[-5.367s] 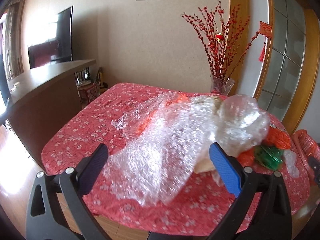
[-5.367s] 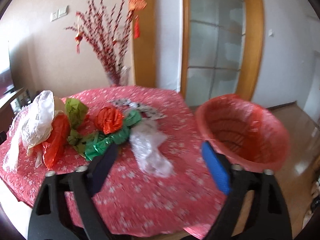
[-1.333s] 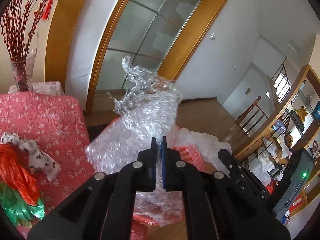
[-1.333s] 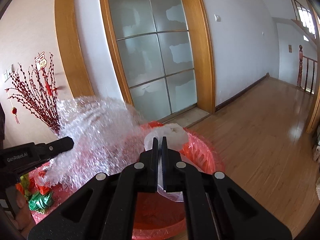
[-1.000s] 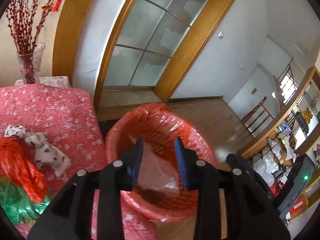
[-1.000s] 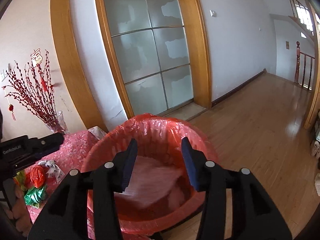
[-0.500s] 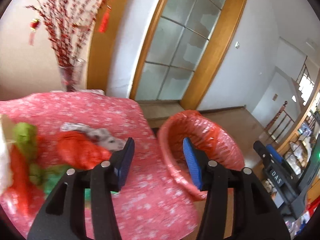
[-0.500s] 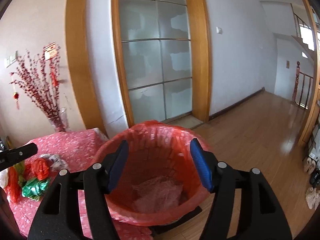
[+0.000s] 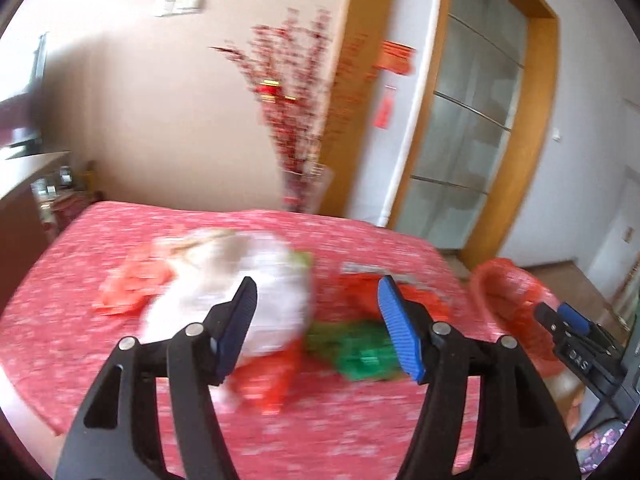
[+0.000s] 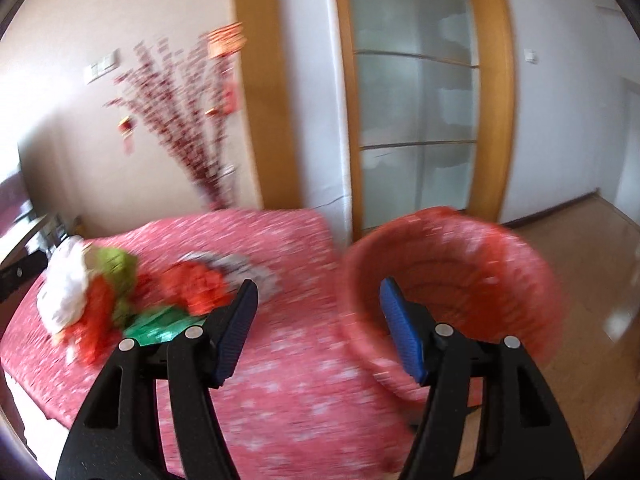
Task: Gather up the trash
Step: 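Move both open tools back over the bags on the table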
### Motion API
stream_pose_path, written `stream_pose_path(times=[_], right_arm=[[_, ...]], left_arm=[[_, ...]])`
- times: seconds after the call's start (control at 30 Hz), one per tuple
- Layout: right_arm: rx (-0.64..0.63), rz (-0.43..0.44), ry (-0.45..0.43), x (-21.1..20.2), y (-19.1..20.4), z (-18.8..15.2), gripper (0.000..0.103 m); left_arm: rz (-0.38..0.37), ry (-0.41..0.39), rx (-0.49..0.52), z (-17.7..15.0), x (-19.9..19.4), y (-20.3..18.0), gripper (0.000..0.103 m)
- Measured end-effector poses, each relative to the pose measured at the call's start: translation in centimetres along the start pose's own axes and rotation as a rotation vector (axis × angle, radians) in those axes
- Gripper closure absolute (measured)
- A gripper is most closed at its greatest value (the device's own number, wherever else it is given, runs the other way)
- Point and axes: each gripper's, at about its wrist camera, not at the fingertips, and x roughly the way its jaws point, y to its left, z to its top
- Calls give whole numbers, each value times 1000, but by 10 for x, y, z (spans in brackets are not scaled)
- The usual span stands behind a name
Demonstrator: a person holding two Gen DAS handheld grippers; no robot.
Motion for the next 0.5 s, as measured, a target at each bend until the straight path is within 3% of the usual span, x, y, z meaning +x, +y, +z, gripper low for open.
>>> stream_pose_path(times=[0.2,0.3,0.5], right_arm=[[-49,98,57,17,58,-13,44],[-62,106,97,29,77,-19,50],[6,81,178,55,86,-29,51]], left_arm=[[103,6,-50,-9,-8,52,39],[127,20,-67,-13,-5,71,39],[128,40,-92,-17,2,89,39]])
